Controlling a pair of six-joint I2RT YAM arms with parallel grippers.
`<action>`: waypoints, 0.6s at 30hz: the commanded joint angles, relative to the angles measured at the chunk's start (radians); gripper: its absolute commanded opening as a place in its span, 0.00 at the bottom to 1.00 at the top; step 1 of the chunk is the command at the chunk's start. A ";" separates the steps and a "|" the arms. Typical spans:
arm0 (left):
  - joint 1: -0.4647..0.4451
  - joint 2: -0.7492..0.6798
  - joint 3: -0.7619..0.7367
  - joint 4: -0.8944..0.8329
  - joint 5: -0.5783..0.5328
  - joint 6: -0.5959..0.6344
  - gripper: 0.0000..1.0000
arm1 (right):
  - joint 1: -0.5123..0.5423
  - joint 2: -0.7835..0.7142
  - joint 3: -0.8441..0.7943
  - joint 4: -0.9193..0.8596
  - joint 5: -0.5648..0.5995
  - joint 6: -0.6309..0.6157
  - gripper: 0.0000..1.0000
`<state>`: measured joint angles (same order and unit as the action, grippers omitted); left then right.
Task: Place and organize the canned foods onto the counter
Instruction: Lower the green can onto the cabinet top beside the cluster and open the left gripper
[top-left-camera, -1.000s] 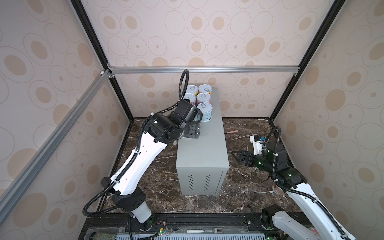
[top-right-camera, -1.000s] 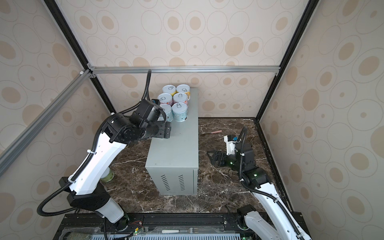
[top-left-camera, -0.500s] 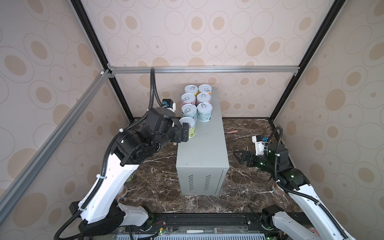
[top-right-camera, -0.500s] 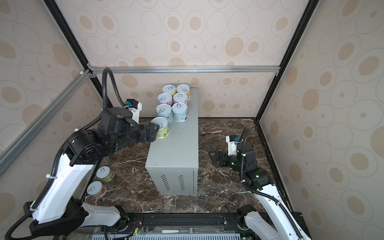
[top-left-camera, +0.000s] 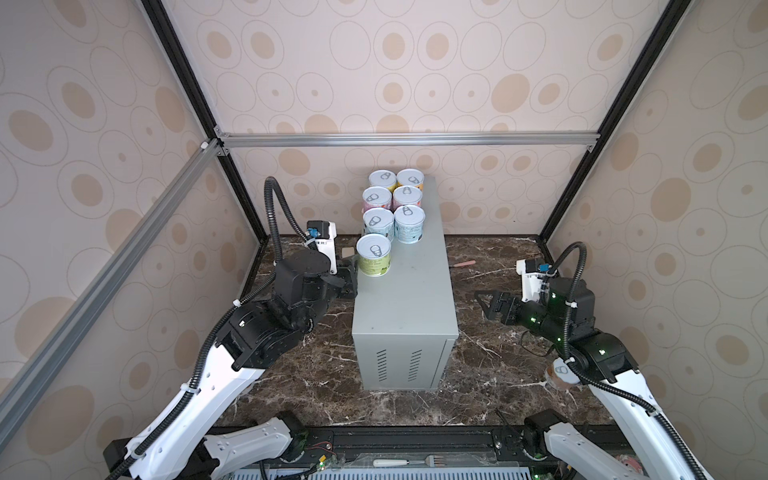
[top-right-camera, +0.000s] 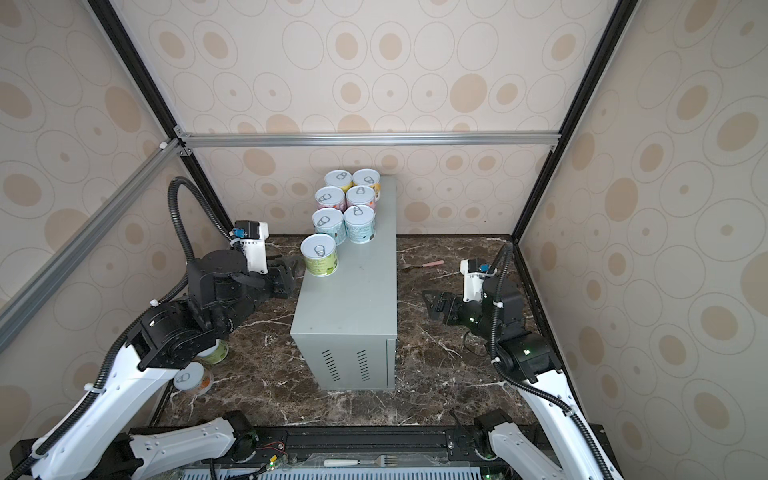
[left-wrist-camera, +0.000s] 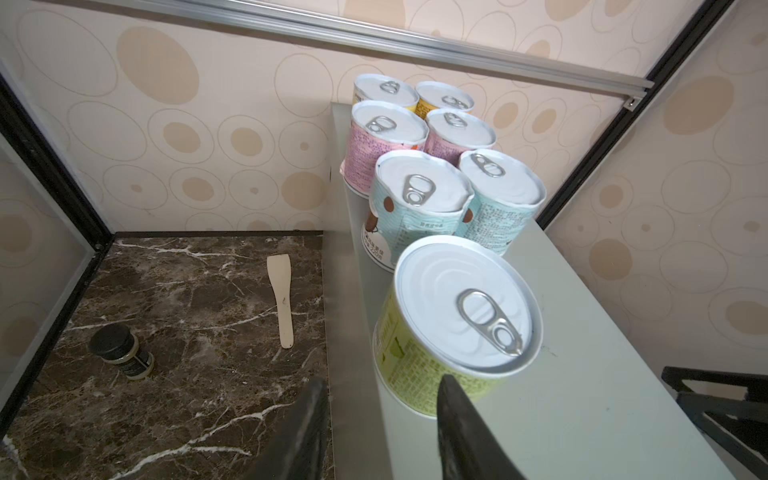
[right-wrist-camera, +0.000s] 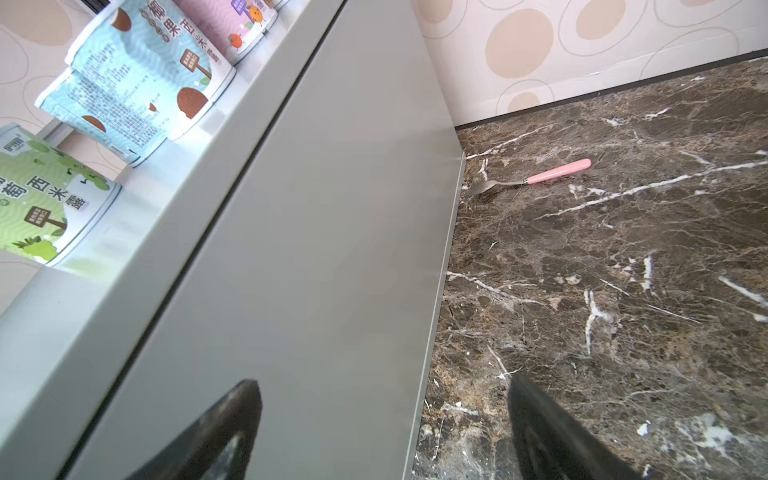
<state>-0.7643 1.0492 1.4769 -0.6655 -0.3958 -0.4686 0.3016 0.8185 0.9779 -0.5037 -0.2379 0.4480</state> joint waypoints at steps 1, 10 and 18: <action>0.005 -0.011 -0.004 0.071 -0.066 0.003 0.43 | 0.003 0.019 0.043 -0.016 0.003 0.005 0.95; 0.115 0.036 -0.034 0.113 0.007 0.036 0.42 | 0.003 0.050 0.090 -0.012 0.020 0.001 0.95; 0.133 0.104 -0.048 0.154 0.096 0.071 0.42 | 0.002 0.063 0.105 -0.014 0.031 -0.006 0.95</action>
<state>-0.6365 1.1381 1.4216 -0.5449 -0.3424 -0.4320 0.3016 0.8791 1.0515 -0.5102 -0.2237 0.4473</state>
